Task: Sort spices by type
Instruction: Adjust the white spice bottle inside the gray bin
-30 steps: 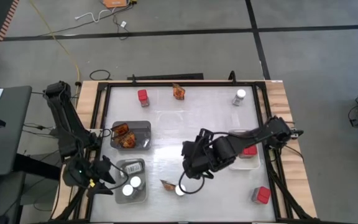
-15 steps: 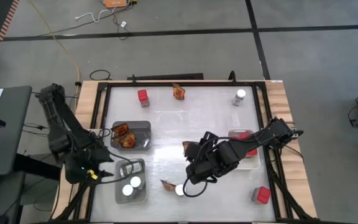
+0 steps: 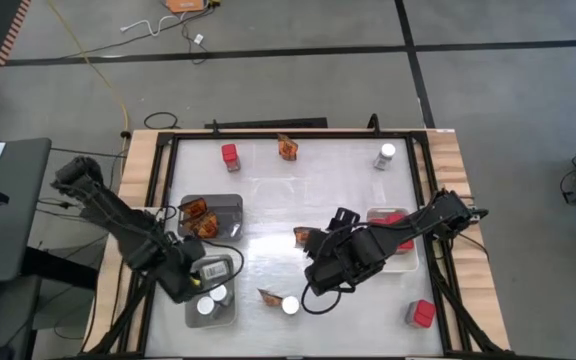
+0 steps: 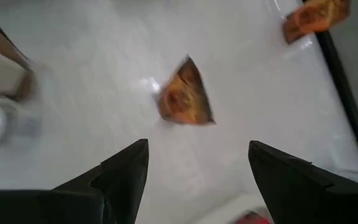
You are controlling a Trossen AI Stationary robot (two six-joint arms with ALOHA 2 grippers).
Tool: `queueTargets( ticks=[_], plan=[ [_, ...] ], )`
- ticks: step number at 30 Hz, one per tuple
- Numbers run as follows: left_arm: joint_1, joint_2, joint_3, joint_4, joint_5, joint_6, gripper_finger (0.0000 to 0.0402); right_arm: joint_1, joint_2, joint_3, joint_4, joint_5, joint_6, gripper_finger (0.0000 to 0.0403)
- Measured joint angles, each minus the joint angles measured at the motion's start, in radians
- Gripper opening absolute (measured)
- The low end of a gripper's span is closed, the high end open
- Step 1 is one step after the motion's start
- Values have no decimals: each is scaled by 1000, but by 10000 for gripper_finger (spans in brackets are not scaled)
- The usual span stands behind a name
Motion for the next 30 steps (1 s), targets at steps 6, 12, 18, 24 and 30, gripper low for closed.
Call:
queueTargets(
  ticks=[6,12,18,24,30],
  plan=[
    [58,69,0,120,103,-58,275,8,-33,0,3,2,-92,306],
    [79,141,0,135,112,-46,275,12,-65,0,6,2,-118,306],
    [81,207,0,131,140,69,275,31,-75,0,5,0,-83,306],
    [81,264,1,122,130,189,275,52,-75,0,6,0,-5,306],
    [83,282,-14,114,111,239,275,70,-75,0,12,-1,75,306]
  ],
)
